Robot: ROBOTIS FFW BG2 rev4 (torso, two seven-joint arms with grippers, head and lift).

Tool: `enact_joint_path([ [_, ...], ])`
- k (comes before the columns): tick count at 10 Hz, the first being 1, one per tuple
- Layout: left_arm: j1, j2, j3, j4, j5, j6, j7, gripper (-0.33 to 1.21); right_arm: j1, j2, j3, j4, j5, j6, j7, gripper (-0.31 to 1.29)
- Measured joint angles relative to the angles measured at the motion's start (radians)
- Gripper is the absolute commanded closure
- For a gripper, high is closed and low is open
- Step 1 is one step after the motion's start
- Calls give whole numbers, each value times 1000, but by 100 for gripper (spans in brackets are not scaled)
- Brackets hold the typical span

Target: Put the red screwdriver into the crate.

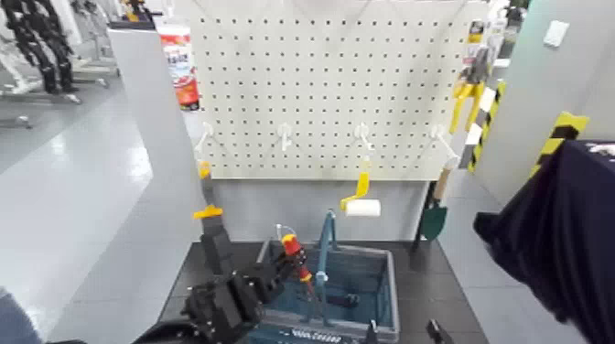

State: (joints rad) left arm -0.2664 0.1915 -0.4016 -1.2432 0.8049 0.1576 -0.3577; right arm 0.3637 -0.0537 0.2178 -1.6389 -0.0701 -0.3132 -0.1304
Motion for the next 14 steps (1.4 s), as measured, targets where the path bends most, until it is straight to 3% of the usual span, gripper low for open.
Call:
enact_joint_path([
  [2, -4, 1, -8, 0, 28, 10, 0, 16, 0, 0, -1, 2, -2, -2, 0, 14],
  [3, -5, 2, -9, -1, 35, 16, 3, 7, 0, 0, -2, 3, -3, -5, 1, 14],
  [5, -5, 3, -4, -12, 35, 23, 9, 9, 0, 0, -3, 4, -6, -9, 3, 14],
  [11, 41, 10, 75, -154, -186, 2, 67, 9, 0, -1, -3, 4, -8, -1, 9, 14],
  [14, 123, 28, 87, -274, -377, -101, 178, 9, 0, 0, -3, 4, -7, 0, 9, 14],
])
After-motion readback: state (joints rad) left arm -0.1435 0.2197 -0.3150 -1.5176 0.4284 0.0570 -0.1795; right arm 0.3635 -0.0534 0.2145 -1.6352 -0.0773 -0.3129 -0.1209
